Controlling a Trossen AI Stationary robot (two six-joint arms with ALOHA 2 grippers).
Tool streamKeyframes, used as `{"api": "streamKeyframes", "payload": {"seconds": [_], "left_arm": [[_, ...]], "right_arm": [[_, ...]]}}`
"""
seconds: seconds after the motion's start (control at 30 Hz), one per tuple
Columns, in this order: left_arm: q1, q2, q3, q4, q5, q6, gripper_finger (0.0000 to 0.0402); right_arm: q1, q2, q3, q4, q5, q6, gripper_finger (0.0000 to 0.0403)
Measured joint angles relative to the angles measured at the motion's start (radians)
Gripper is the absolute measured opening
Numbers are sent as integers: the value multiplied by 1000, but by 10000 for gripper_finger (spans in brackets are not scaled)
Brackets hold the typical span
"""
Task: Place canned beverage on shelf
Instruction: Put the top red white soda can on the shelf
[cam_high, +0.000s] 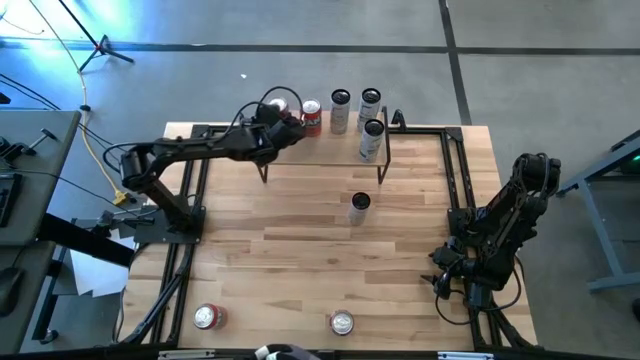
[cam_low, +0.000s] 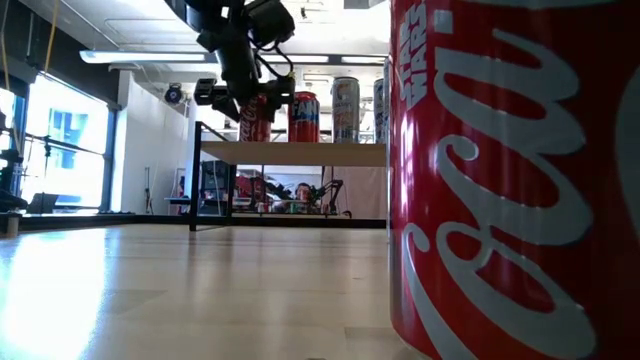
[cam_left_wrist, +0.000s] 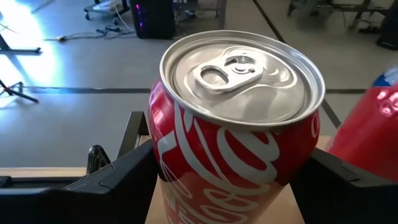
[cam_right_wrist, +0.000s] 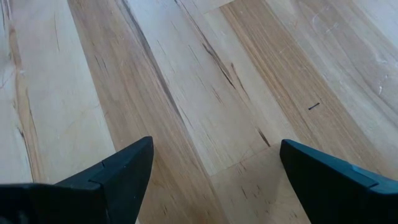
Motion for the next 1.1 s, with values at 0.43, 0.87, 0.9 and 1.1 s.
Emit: {"api": "streamKeyframes", "payload": {"seconds": [0.43,0.87,0.9,1.1], "left_arm": [[-10,-22,-2,-8,14,28,287],[-2,-22,-3,13,10,66,313],[2,-22,-3,22,11,80,316],[23,-22,-4,63,59,119,317]], "right_arm": [[0,0,0,0,0,0,339],[0,0,0,0,0,0,339],[0,0,0,0,0,0,339],[0,0,0,0,0,0,339]]}}
